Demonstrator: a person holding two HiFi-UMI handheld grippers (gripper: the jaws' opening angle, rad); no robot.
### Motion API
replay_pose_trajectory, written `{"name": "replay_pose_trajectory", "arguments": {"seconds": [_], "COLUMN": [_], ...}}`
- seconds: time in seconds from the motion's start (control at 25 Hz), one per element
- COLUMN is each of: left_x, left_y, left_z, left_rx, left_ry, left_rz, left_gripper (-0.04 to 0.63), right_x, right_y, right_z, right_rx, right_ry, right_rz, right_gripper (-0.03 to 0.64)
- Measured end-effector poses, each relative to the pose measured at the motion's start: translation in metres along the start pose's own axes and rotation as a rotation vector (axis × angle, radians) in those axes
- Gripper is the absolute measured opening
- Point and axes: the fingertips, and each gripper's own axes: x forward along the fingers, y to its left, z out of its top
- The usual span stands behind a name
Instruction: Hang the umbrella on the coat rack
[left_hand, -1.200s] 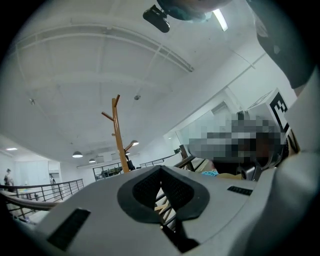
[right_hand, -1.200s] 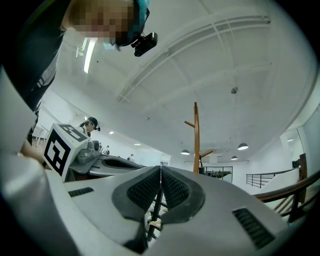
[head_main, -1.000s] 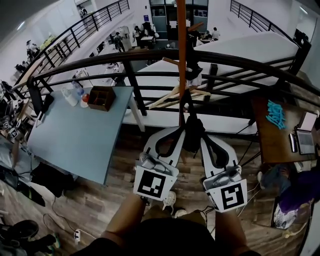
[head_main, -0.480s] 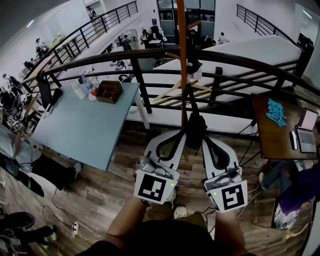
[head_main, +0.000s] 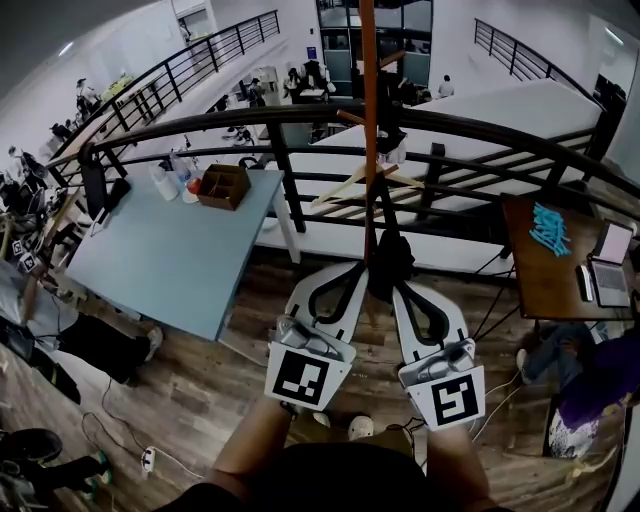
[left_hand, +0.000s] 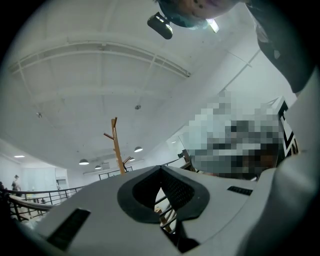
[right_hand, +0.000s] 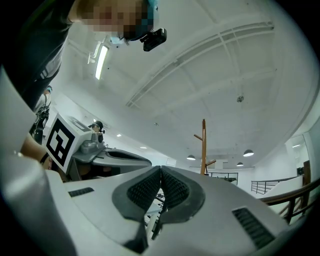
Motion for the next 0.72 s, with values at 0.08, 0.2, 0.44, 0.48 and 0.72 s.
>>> {"name": "replay_pose_trajectory", "arguments": {"seconds": [0.08,0.2,0.44,0.48,0.72], "left_x": [0.000,-0.002,-0.008,-0.008,-0.007], "left_y": [0.003,0.007,0.014,0.017,0.015], "left_z": [0.001,0.006,0.006,0.007,0.010], "left_rx": [-0.011,-0.007,0.011,0.015,0.021], "left_ry": [-0.005,-0.014,-0.026,-0.029,-0.036], "left_rz": [-0.007,-0.018,-0.008,0.005,0.030], "left_gripper": [0.012,0.012,0.012,0.013,0.012], "right_x": [0.004,0.008,0.013,0.013,0.012], "right_y": [0.001,0.001,0.004,0.004,-0.001], "right_z": [0.000,0.003,0.002,0.003,0.009], "right_rx": [-0.006,-0.025,-0.053,-0.062,-0.067], "right_ry": [0.008,0.022,0.036,0.034,0.003], "right_rz": [-0.012,-0.047,-0.070,-0.067,-0.066], "right_gripper": [0.031,0.031,0.029,0.029,0.029]}}
